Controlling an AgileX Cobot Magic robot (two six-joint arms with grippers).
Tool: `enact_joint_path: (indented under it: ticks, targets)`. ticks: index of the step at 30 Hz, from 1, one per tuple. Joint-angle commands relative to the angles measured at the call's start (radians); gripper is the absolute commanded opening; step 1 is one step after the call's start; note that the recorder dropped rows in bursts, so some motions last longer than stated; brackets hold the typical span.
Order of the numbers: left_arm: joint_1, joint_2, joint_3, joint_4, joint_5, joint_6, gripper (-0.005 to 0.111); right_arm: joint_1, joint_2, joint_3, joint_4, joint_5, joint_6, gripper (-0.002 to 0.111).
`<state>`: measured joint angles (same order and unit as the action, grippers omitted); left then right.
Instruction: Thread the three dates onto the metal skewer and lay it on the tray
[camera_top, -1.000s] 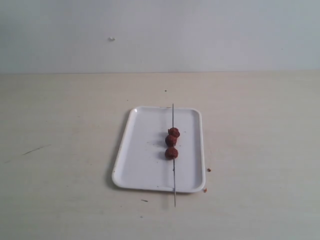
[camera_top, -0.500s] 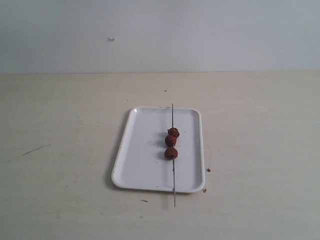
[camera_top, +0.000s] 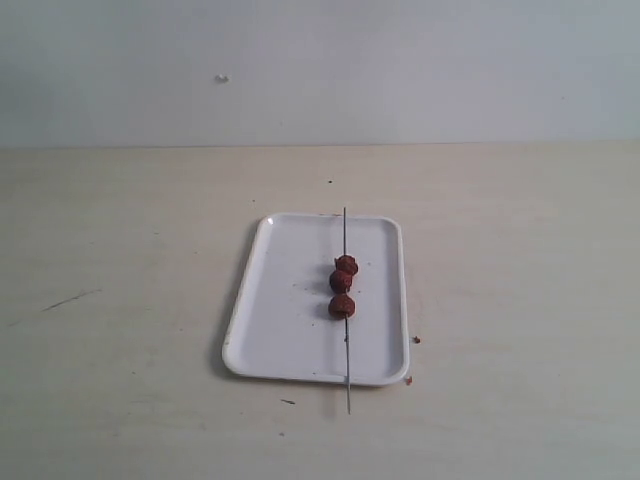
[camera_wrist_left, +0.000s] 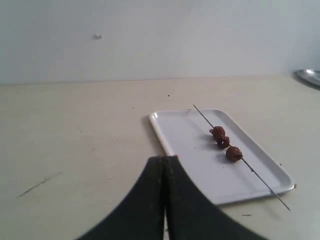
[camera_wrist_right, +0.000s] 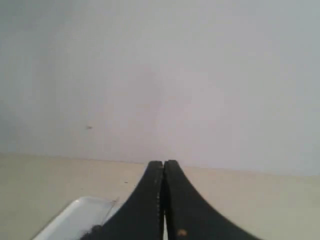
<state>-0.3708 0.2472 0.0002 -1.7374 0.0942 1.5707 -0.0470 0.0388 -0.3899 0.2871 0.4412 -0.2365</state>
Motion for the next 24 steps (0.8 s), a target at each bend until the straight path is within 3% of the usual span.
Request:
enact_joint_path:
  ticks: [1, 4, 12, 24]
  targets:
    - [0.002, -0.006, 0.000, -0.007, 0.000, -0.005, 0.000, -0.042, -0.039, 0.080, -0.644, 0.020, 0.839, 0.000]
    - [0.002, -0.008, 0.000, -0.007, 0.000, -0.005, 0.000, -0.042, -0.039, 0.132, -0.610, 0.019, 0.813, 0.000]
    - [0.002, -0.008, 0.000, -0.007, 0.002, -0.005, 0.000, -0.042, -0.039, 0.309, -0.443, -0.098, 0.408, 0.000]
    - [0.002, -0.008, 0.000, -0.007, 0.006, -0.005, 0.000, -0.042, -0.039, 0.367, -0.444, -0.074, 0.379, 0.000]
